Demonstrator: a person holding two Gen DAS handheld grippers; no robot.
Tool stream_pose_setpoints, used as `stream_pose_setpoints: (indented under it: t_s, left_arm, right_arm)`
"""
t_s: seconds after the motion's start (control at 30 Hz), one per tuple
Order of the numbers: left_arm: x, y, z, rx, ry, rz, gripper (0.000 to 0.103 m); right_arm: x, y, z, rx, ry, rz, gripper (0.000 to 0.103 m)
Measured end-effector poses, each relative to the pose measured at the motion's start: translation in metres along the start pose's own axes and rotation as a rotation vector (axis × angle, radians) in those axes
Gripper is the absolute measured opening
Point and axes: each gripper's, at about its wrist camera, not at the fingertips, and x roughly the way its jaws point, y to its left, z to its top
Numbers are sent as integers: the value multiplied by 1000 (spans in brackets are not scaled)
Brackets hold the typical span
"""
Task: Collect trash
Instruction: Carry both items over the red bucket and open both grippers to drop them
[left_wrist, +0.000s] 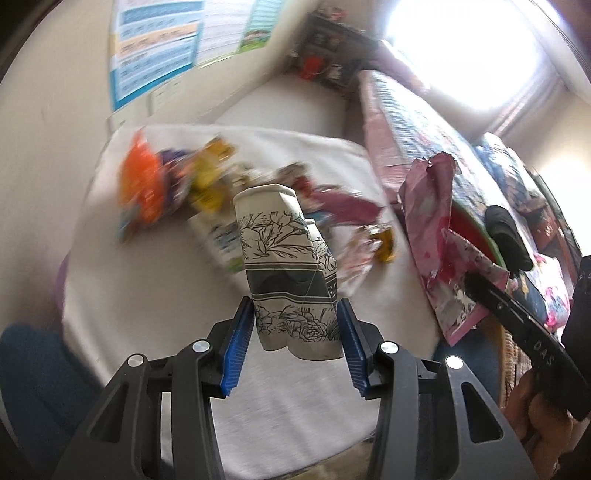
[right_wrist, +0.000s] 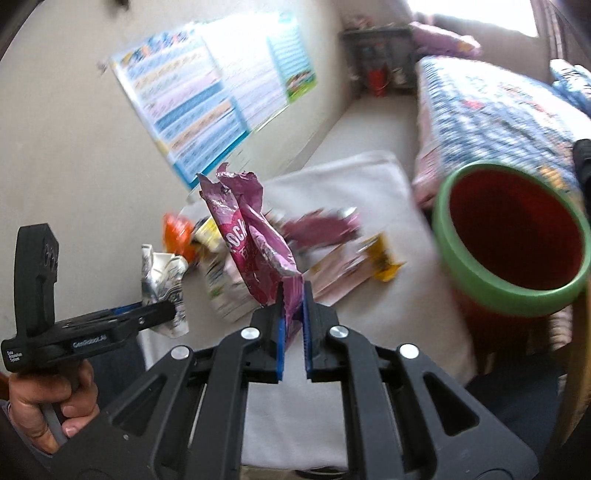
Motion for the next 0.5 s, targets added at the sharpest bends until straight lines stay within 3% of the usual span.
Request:
stream_pose_setpoints:
  t_s: [0.5]
  left_arm:
    - [26, -146, 57, 237, -9, -178, 44]
  right_arm:
    - [-59, -127, 44, 132, -154, -225, 8]
